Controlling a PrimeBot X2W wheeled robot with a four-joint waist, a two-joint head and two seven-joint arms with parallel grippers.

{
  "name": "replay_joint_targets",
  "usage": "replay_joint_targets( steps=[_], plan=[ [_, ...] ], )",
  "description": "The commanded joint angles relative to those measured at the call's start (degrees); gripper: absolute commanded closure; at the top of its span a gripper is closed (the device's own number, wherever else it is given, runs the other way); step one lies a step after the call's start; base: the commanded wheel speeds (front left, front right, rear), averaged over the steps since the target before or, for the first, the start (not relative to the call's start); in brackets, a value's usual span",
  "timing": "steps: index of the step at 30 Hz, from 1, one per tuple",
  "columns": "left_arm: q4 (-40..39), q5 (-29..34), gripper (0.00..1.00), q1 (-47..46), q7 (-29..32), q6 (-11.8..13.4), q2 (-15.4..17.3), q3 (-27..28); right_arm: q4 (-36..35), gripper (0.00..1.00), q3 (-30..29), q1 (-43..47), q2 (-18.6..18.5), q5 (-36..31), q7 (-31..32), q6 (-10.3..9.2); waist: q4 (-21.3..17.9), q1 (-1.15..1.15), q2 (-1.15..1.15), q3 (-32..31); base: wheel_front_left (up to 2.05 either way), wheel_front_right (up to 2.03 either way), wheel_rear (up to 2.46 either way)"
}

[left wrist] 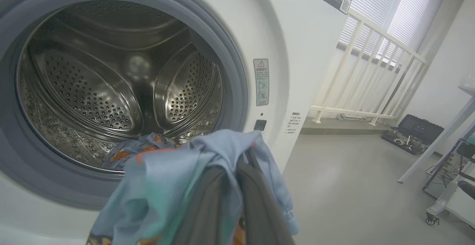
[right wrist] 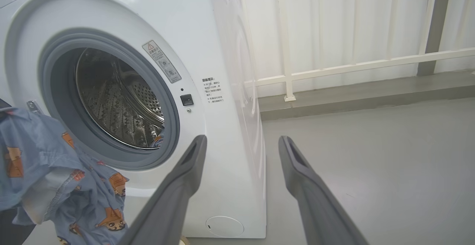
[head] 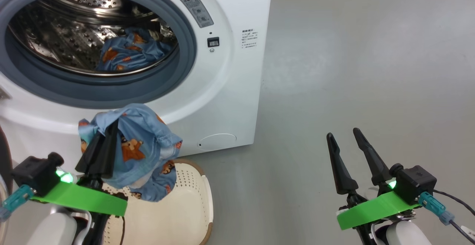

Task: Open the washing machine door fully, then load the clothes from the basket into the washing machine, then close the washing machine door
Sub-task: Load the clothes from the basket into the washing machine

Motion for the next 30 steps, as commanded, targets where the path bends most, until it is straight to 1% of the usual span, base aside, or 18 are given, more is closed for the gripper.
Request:
replay_joint_targets(
  steps=[1,10,19,23,30],
  plan=[
    [-0.8,0.9,1.00,-1.7,-0.3,0.1,1.7,2.5,-1.2,0.00,1.4,-0.8,-0.4,-0.4,-0.5,0.26,-0.2,0.01,0.00,0.0,0.00,0.00,0.00],
    [0.1,1.2,1.00,-7.2,0.3,0.6,3.5,3.8,-2.1,0.00,2.1,-1.1,-0.4,-0.4,-0.5,0.26,-1.4,0.01,0.00,2.4,0.00,0.00,0.00],
    [2.8,1.6,1.00,-16.9,1.2,0.5,6.6,5.7,-3.8,0.00,2.9,-1.8,-0.4,0.0,-0.5,0.26,-3.7,0.01,0.00,6.4,0.00,0.00,0.00],
    [5.4,1.2,1.00,-22.3,1.7,0.4,8.1,6.4,-5.1,0.00,3.4,-2.0,-0.4,0.3,-0.5,0.26,-4.9,0.01,0.00,9.2,0.00,0.00,0.00],
    [13.6,0.3,1.00,-30.7,2.3,0.1,11.9,5.5,-8.0,0.00,4.3,-1.9,-0.4,0.7,-0.5,0.26,-7.5,0.01,0.00,16.0,0.00,0.00,0.00]
  ],
)
